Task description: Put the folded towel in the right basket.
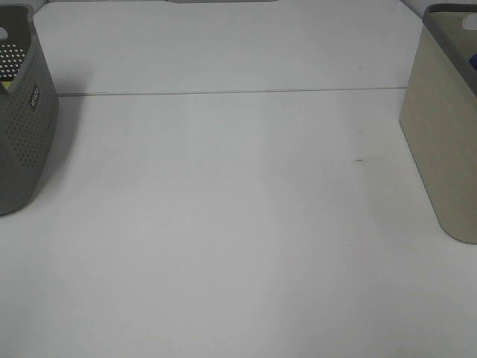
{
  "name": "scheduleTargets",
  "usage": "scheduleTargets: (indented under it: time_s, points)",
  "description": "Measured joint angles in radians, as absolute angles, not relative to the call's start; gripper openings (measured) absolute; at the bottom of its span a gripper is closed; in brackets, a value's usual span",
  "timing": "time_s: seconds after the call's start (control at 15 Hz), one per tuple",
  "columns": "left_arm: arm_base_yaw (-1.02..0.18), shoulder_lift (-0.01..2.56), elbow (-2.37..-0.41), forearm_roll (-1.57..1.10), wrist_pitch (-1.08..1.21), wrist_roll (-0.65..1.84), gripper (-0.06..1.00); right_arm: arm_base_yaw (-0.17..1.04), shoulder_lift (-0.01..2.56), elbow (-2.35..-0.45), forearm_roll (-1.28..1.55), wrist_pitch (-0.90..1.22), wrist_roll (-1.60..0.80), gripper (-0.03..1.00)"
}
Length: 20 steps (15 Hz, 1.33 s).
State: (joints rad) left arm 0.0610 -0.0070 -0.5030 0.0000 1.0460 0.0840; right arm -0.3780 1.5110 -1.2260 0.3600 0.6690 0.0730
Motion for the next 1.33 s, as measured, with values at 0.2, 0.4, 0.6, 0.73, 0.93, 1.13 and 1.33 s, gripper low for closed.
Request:
scheduleTargets:
  time_s: [0.2, 0.4, 0.6, 0.73, 0.93, 1.13, 1.33]
  points:
    - [0.061, -0.007, -0.503, 0.0, 1.046, 0.084, 0.99, -0.378, 1.511, -1.112, 0.39, 0.634, 0.073, 0.05]
    - [0.061, -0.007, -0.503, 0.0, 1.046, 0.084, 0.99, -0.378, 1.511, -1.102, 0.404, 0.624, 0.073, 0.05]
    - [0.061, -0.007, -0.503, 0.0, 1.046, 0.084, 0.99, -0.378, 1.511, -1.102, 0.406, 0.614, 0.072, 0.05]
    - [0.061, -0.007, -0.503, 0.0, 1.046, 0.084, 0.99, -0.378, 1.511, -1.102, 0.406, 0.602, 0.072, 0.11]
    - [0.061, -0.007, -0.503, 0.0, 1.046, 0.084, 0.99, -0.378, 1.511, -1.102, 0.406, 0.601, 0.071, 0.42]
    - [0.061, -0.007, -0.503, 0.0, 1.046, 0.084, 0.99, -0.378, 1.511, -1.102, 0.406, 0.629, 0.065, 0.68]
    - [0.061, -0.007, -0.503, 0.0, 1.046, 0.084, 0.99, -0.378, 1.474, -1.102, 0.413, 0.65, 0.058, 0.72]
